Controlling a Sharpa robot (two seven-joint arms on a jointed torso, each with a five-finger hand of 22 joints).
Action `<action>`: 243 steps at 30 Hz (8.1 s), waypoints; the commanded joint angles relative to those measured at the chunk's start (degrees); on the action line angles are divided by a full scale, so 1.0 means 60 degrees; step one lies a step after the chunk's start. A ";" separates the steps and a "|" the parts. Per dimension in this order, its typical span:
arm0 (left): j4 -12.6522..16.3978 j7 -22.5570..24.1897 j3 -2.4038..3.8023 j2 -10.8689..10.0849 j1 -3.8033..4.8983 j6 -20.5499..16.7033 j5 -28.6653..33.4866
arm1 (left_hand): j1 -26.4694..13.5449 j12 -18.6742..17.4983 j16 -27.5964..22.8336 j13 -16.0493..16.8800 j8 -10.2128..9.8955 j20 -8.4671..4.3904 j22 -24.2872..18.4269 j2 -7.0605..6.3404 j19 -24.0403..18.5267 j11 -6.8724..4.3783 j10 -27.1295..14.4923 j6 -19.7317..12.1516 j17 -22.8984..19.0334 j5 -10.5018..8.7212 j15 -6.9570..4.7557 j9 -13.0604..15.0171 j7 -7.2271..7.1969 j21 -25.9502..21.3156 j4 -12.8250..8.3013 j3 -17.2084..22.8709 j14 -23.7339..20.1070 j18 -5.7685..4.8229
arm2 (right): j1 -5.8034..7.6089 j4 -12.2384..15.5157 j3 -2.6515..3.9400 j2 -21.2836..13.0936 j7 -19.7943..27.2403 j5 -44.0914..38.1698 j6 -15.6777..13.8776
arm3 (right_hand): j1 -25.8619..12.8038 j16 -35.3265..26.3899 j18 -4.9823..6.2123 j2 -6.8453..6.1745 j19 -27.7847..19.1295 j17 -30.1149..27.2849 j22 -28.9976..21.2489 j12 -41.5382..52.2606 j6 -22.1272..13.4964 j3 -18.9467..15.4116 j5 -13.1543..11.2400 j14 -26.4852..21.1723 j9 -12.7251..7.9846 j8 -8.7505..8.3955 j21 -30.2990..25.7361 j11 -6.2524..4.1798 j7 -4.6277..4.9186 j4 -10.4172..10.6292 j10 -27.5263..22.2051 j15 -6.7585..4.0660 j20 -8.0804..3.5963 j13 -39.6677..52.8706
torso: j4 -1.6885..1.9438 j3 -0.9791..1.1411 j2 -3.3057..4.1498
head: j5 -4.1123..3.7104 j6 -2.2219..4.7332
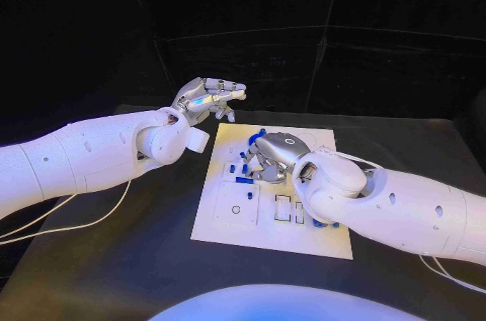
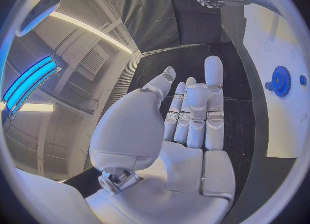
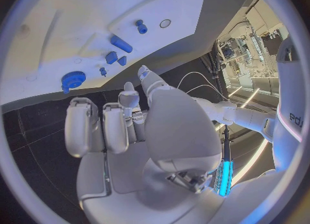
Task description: Assemble the parts on the task board
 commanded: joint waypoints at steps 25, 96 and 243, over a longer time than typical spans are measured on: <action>0.0027 0.0051 0.0008 -0.0028 0.0027 0.0062 0.0035 | 0.0103 0.0056 -0.0042 -0.0018 0.0066 0.0035 -0.0027 0.0009 -0.0031 0.0004 -0.0095 -0.0052 -0.0040 0.0037 0.0007 -0.0009 0.0007 -0.0073 0.0011 -0.0068 -0.0094 0.0132 | 0.0338 -0.1278 0.0000 0.0669 0.2806 -0.1548 0.2295 | 0.1057 0.0649 -0.0025 -0.0171 -0.0518 0.1435 0.0344 0.0639 -0.3132 0.3522 -0.0592 0.0570 -0.0131 -0.0406 -0.0206 -0.0704 -0.1064 -0.2822 -0.0789 -0.0577 -0.0519 0.0815 | 0.0013 0.0007 0.0009 | 0.0140 -0.0016; -0.0037 -0.0047 0.0007 0.0040 0.0045 0.0107 0.0035 | 0.0113 0.0096 -0.0055 -0.0020 0.0089 0.0036 -0.0052 0.0016 -0.0019 0.0006 -0.0119 -0.0066 -0.0085 0.0036 0.0008 -0.0007 0.0009 -0.0099 0.0013 -0.0092 -0.0106 0.0132 | 0.0645 -0.2538 -0.0722 0.1441 0.3907 -0.2944 0.2034 | 0.0476 0.0631 0.0063 -0.0040 -0.0912 0.1467 0.0102 0.0808 -0.1976 0.3349 -0.1200 0.0455 0.0000 -0.0156 -0.0463 -0.0711 -0.1164 -0.3168 -0.1247 -0.0567 -0.0506 0.0649 | 0.0003 0.0007 0.0004 | 0.0287 -0.0200; 0.0545 -0.0079 -0.0662 -0.1334 -0.0160 0.0243 -0.6178 | 0.0874 0.0503 -0.3365 -0.0179 0.0219 0.0575 -0.1386 -0.0356 -0.1861 0.0405 -0.2018 -0.1356 -0.2785 0.0028 0.0577 -0.0040 -0.0024 -0.2005 -0.0637 -0.1565 -0.3061 0.0087 | 0.0650 -0.0118 -0.0721 -0.1226 0.4425 0.0590 -0.0916 | -0.0112 0.0714 -0.0026 0.0143 -0.0562 0.1743 0.0404 0.1159 -0.0510 0.2667 -0.1141 0.0580 0.0070 0.0290 -0.0341 -0.0435 -0.0432 -0.3016 -0.0813 -0.0345 -0.0314 0.0838 | -0.0019 0.0014 -0.0011 | 0.0105 0.0277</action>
